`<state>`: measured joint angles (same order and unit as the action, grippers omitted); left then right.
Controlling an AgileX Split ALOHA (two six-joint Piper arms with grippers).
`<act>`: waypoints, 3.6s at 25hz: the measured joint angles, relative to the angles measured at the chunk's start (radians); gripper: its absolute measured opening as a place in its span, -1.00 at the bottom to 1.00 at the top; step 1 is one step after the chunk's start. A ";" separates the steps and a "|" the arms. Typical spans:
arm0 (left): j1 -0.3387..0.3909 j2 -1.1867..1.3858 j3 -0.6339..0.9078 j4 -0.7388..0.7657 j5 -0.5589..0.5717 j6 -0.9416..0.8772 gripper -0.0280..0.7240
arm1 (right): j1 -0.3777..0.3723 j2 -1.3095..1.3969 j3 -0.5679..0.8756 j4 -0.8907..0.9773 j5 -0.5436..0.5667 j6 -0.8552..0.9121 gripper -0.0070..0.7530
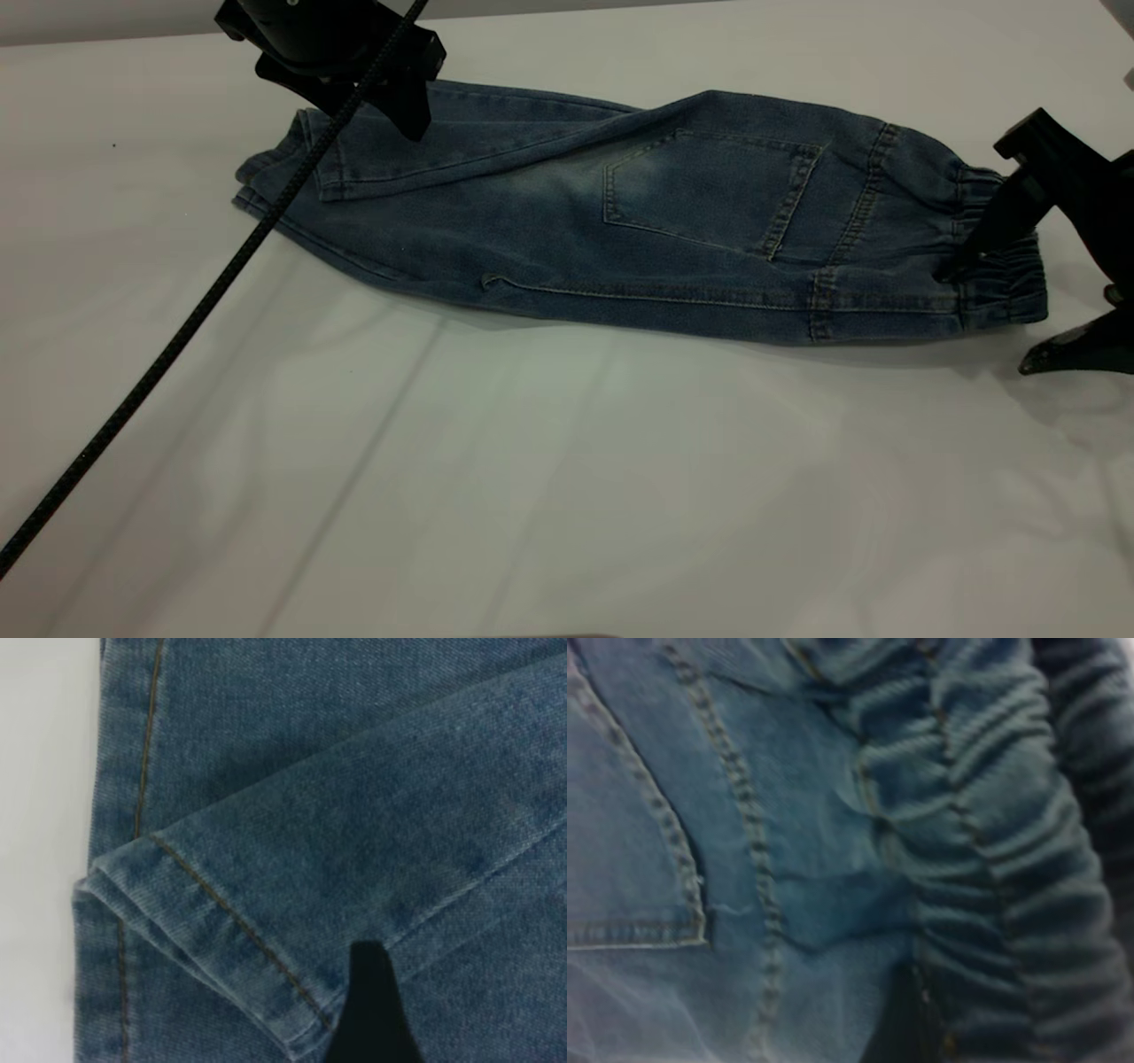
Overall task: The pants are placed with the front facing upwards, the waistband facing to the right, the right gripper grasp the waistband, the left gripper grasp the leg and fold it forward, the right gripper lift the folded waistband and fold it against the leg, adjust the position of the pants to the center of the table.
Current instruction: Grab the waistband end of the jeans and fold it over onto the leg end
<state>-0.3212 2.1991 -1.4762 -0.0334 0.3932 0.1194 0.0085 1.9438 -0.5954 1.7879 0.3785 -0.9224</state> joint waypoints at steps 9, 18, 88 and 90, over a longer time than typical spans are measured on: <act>0.000 0.000 0.000 0.000 0.015 0.000 0.36 | 0.000 0.104 -0.089 0.031 0.073 -0.034 0.32; -0.064 0.037 -0.001 0.000 0.003 0.003 0.36 | -0.011 0.106 -0.116 0.033 0.033 -0.122 -0.64; 0.025 -0.398 -0.009 0.178 0.207 -0.048 0.30 | 0.231 -0.152 -0.368 -0.012 0.320 -0.635 -0.79; 0.026 -0.468 -0.009 0.179 0.212 -0.049 0.30 | 0.274 -0.100 -0.400 -0.007 0.268 -0.646 -0.79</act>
<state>-0.2952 1.7308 -1.4850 0.1461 0.6050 0.0702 0.2820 1.8437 -0.9957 1.7810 0.6462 -1.5682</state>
